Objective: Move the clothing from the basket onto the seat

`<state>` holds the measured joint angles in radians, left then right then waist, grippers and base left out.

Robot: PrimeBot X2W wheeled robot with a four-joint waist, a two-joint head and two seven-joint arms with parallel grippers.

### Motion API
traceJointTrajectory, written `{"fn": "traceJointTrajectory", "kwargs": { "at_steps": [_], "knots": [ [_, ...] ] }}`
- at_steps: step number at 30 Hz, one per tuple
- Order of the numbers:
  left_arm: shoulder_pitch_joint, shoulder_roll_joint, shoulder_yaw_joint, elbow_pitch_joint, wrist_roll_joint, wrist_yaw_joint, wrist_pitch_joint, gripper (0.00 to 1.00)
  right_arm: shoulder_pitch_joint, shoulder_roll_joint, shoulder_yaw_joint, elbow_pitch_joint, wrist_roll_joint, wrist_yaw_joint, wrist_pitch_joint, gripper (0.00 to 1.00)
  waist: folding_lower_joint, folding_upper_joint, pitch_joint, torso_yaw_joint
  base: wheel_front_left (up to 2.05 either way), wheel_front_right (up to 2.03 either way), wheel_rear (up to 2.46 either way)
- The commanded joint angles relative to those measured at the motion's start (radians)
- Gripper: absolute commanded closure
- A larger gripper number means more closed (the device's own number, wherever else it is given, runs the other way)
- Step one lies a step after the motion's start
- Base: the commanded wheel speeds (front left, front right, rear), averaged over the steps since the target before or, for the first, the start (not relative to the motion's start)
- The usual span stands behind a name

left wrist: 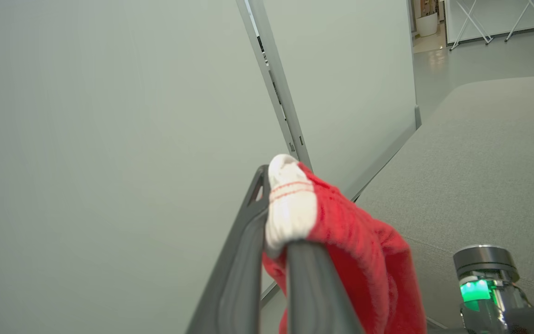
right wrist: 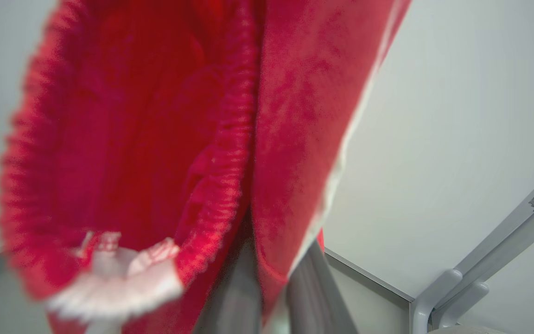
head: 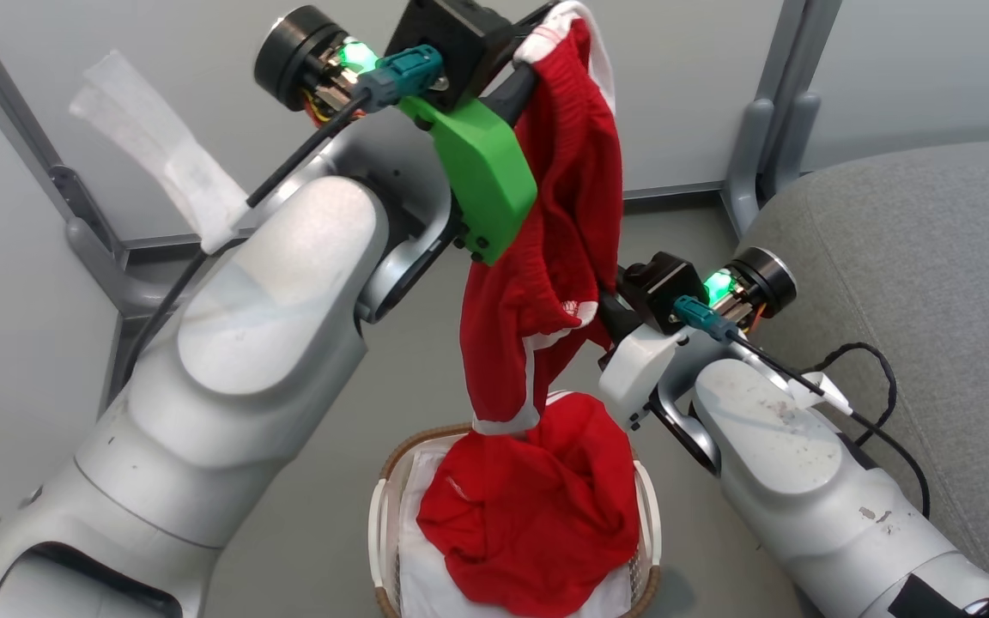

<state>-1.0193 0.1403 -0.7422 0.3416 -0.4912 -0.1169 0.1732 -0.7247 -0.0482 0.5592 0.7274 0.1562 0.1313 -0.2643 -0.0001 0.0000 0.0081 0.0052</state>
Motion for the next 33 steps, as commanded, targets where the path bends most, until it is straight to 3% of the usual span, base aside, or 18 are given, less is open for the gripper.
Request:
{"fn": "traceJointTrajectory", "kwargs": {
  "at_steps": [1,7,9,10,11,21,33],
  "knots": [
    [0.021,0.014,0.010,0.007,-0.005,0.008,-0.009,1.00,-0.006,-0.004,0.004,0.003,0.003,-0.001,0.000,1.00,0.0001,0.0000,0.003,-0.004,0.00,0.00,0.00],
    [0.066,0.061,0.042,0.024,-0.035,0.020,-0.033,1.00,-0.014,-0.004,-0.020,0.002,-0.002,-0.001,0.000,1.00,0.0001,0.0000,0.017,-0.022,0.00,0.00,0.00],
    [0.088,0.073,0.053,0.033,-0.044,0.024,-0.047,0.59,-0.015,-0.004,-0.034,-0.002,-0.006,-0.001,0.000,1.00,0.0001,0.0000,0.022,-0.027,0.00,0.00,0.00],
    [0.099,0.082,0.056,0.039,-0.046,0.023,-0.056,0.07,-0.014,-0.004,-0.041,-0.005,-0.007,-0.001,0.000,1.00,0.0001,0.0000,0.024,-0.030,0.00,0.00,0.00],
    [0.108,0.087,0.061,0.043,-0.050,0.025,-0.064,0.00,-0.013,-0.004,-0.046,-0.007,-0.009,-0.001,0.000,1.00,0.0001,0.0000,0.027,-0.033,0.00,0.00,0.00],
    [0.251,0.137,0.088,0.066,-0.079,0.037,-0.191,0.00,-0.013,-0.004,-0.133,-0.008,-0.053,-0.001,0.000,1.00,0.0001,0.0000,0.048,-0.053,0.00,0.00,0.00],
    [0.458,0.152,0.081,0.002,-0.110,0.069,-0.284,0.00,0.003,-0.006,-0.351,-0.019,-0.187,-0.001,0.000,1.00,0.0001,0.0000,0.062,-0.073,0.00,0.00,0.00]
  ]
}}
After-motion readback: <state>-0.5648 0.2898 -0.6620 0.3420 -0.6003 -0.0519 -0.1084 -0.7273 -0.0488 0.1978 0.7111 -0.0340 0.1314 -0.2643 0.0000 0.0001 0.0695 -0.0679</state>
